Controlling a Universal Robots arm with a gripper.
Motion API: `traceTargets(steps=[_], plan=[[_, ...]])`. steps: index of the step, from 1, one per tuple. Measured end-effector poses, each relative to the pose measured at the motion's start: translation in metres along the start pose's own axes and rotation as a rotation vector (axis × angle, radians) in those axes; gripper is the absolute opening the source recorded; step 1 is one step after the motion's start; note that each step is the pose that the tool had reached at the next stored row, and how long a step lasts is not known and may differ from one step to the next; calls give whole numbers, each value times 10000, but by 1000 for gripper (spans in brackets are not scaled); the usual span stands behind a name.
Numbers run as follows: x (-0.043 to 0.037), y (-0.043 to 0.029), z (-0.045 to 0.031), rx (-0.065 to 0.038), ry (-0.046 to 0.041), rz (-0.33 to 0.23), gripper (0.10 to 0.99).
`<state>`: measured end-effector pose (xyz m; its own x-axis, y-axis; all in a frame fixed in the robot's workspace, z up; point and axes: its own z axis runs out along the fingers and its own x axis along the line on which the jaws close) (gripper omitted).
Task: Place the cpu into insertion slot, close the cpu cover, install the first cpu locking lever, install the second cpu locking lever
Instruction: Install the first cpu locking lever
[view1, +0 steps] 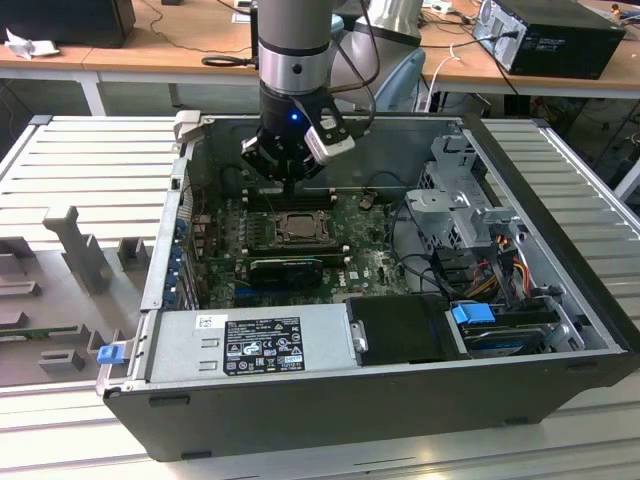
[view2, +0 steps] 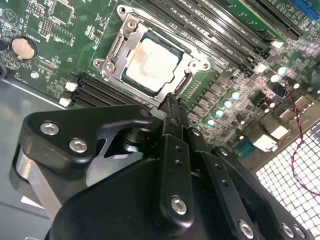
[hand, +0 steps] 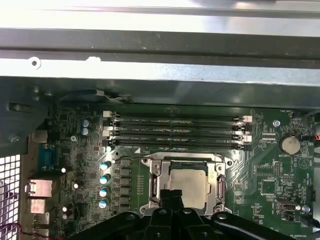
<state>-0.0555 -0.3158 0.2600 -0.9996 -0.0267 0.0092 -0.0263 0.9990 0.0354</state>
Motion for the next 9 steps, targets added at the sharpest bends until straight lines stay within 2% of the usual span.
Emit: traceTargets(steps=[4,9], plan=[[108,3,1,1,1,-1,106],[290,11,4,2,-4,1,106]])
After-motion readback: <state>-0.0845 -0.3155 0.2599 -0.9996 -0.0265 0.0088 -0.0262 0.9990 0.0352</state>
